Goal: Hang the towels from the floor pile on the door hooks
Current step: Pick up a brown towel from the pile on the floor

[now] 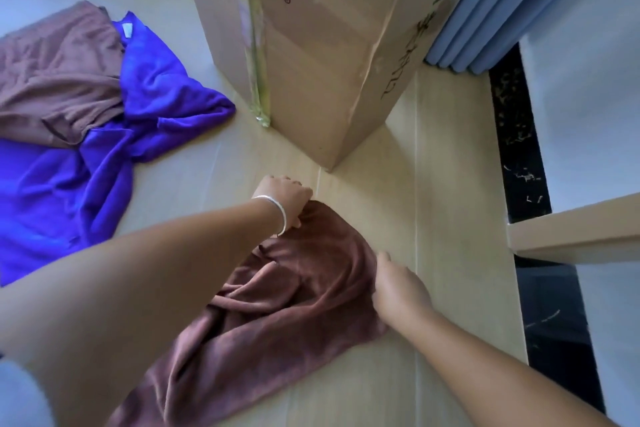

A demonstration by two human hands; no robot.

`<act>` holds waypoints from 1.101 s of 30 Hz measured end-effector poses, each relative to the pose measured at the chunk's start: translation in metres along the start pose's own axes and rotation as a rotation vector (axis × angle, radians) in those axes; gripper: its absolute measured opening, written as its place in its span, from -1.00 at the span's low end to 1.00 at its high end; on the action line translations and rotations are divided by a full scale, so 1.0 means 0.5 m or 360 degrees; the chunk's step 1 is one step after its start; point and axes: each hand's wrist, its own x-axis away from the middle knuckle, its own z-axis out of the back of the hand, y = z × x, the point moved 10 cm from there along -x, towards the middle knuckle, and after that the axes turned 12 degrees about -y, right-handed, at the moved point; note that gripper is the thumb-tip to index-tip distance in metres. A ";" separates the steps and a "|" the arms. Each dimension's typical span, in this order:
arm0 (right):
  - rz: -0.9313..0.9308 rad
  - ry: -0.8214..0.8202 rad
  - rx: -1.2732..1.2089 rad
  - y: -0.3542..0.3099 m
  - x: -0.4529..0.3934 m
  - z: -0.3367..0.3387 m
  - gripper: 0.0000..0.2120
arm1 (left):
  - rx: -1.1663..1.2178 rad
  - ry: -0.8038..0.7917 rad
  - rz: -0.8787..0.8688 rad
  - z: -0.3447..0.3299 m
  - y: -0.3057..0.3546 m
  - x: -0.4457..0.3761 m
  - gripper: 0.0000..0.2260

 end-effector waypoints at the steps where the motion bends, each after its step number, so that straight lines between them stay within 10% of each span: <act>1: -0.0017 -0.0017 0.0014 0.002 0.005 -0.002 -0.85 | 0.0011 -0.0010 -0.0002 -0.001 -0.005 0.005 -0.69; 22: 0.0605 0.0275 -0.0251 -0.250 0.410 0.409 -0.82 | 0.1308 0.0491 0.0463 0.206 -0.412 0.720 -0.88; 33: 0.1406 0.0348 -0.0091 -0.659 0.732 0.633 -0.88 | 0.1459 0.0723 0.0936 0.246 -0.660 1.203 -0.92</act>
